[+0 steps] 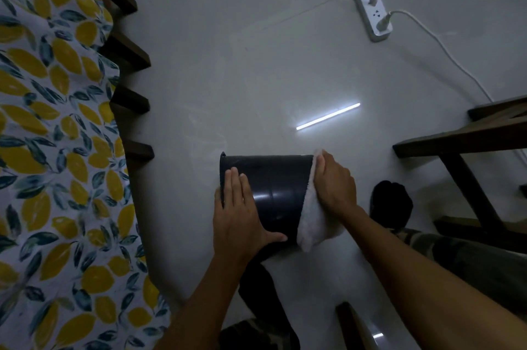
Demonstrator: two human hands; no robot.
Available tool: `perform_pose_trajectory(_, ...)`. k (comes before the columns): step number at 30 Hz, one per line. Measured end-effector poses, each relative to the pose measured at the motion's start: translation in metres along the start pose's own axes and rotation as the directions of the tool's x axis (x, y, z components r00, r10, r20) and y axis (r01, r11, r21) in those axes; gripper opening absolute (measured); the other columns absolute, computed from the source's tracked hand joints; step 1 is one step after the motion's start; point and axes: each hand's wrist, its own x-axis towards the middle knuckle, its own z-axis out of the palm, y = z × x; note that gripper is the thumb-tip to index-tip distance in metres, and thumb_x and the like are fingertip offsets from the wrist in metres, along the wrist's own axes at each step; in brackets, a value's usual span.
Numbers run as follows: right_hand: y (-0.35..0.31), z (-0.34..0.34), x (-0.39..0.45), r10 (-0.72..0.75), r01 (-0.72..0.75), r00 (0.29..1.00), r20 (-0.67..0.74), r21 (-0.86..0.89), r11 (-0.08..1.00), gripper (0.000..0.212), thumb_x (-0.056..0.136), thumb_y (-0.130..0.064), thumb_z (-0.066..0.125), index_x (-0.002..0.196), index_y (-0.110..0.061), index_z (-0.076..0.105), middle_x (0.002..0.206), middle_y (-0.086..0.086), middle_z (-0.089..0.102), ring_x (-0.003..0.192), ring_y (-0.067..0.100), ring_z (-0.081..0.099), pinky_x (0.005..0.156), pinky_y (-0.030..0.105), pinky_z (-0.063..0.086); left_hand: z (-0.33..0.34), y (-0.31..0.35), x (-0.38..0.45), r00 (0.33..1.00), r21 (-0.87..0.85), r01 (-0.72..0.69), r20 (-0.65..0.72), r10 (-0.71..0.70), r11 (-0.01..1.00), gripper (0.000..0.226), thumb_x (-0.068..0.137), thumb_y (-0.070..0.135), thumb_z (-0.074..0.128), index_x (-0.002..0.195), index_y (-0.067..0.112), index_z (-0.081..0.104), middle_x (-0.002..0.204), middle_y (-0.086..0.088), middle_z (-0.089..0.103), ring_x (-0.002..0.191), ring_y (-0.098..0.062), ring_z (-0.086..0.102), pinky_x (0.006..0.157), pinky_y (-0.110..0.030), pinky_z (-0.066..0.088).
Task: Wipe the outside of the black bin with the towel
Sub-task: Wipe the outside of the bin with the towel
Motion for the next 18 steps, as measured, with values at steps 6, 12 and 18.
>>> perform_pose_trajectory(6, -0.016, -0.023, 0.006, -0.07, 0.071, 0.996, -0.062, 0.001, 0.997, 0.048, 0.113, -0.039, 0.023, 0.139, -0.012, 0.054, 0.106, 0.009, 0.07, 0.092, 0.02, 0.069, 0.078, 0.023, 0.044, -0.016, 0.003, 0.013, 0.996, 0.041, 0.001, -0.094, 0.003, 0.999, 0.148, 0.05, 0.091, 0.069, 0.155, -0.003, 0.022, 0.164, -0.027, 0.013, 0.152, -0.039, 0.014, 0.121, -0.054, 0.02)
perform_pose_trajectory(12, -0.007, -0.041, 0.009, -0.137, 0.133, 0.99, -0.025, -0.137, 0.982, 0.038, 0.113, -0.033, 0.03, 0.143, -0.015, 0.045, 0.117, 0.014, 0.067, 0.097, 0.028, 0.068, 0.077, 0.028, 0.044, -0.007, 0.008, -0.003, 0.96, -0.007, -0.072, -0.271, 0.067, 0.997, 0.104, 0.073, 0.072, 0.072, 0.144, 0.0, 0.047, 0.153, -0.025, 0.04, 0.141, -0.038, 0.039, 0.112, -0.045, 0.037)
perform_pose_trajectory(18, 0.001, -0.059, -0.031, -0.206, 0.222, 0.973, 0.106, -0.171, 0.96, 0.05, 0.11, -0.019, 0.033, 0.16, -0.015, 0.029, 0.151, 0.016, 0.05, 0.129, 0.041, 0.057, 0.103, 0.053, 0.05, -0.027, 0.011, 0.007, 0.961, 0.043, -0.002, -0.277, 0.014, 0.999, 0.086, 0.075, 0.082, 0.058, 0.124, 0.011, 0.061, 0.11, -0.01, 0.064, 0.093, -0.026, 0.057, 0.076, -0.037, 0.042)
